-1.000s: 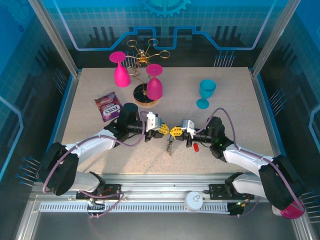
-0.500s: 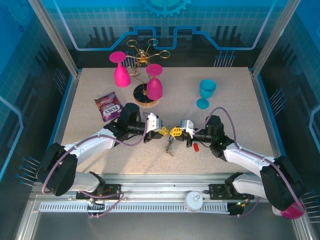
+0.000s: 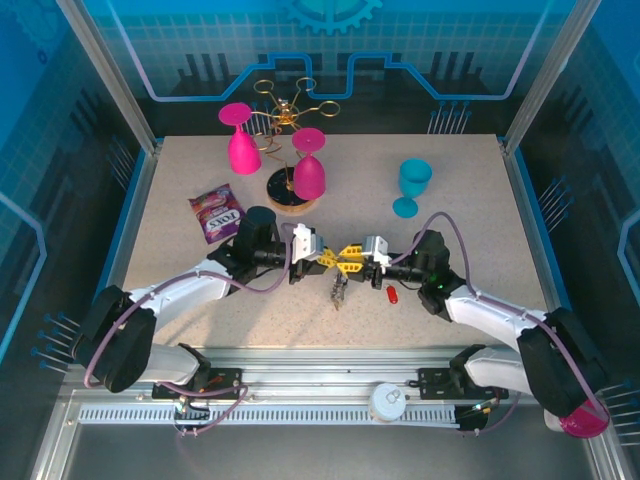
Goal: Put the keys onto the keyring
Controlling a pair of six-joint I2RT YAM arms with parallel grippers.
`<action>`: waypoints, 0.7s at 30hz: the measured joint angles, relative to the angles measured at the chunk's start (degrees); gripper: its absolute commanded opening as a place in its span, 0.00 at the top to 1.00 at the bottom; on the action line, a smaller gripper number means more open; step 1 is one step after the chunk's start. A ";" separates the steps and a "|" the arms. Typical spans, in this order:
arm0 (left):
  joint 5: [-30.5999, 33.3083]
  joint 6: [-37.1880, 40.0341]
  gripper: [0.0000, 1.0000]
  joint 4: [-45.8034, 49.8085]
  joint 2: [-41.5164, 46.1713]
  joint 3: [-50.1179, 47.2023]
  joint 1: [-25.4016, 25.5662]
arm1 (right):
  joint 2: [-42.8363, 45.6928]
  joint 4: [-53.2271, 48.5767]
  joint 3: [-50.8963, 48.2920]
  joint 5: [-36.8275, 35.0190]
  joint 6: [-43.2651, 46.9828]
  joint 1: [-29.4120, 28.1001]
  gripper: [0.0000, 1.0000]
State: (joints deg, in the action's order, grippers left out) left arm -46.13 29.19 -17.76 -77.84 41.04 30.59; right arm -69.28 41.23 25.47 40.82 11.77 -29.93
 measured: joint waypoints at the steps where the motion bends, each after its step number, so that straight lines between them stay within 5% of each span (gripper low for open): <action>1: -0.02 -0.35 1.00 -0.48 -0.11 -0.07 0.00 | -0.31 0.33 -0.02 0.17 -0.20 0.00 0.84; 7: 0.00 -0.76 1.00 -1.86 -0.20 -0.72 -0.11 | -0.48 0.50 -0.02 0.74 -0.31 0.28 1.00; 9: 0.31 -0.72 0.81 -1.70 -0.20 -0.72 -0.09 | -0.15 -0.52 0.04 0.81 0.37 0.33 1.00; 11: 1.09 -0.55 0.77 -1.07 -0.20 -0.72 -0.02 | 0.76 -3.89 0.61 1.03 1.86 0.28 1.00; 21: 4.76 5.18 0.86 8.74 0.72 2.64 1.09 | 2.29 -30.56 12.15 -2.58 12.81 -1.33 1.00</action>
State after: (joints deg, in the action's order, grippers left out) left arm -41.36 34.37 -9.02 -77.12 43.68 31.68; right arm -66.98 10.68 37.63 38.24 24.58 -31.27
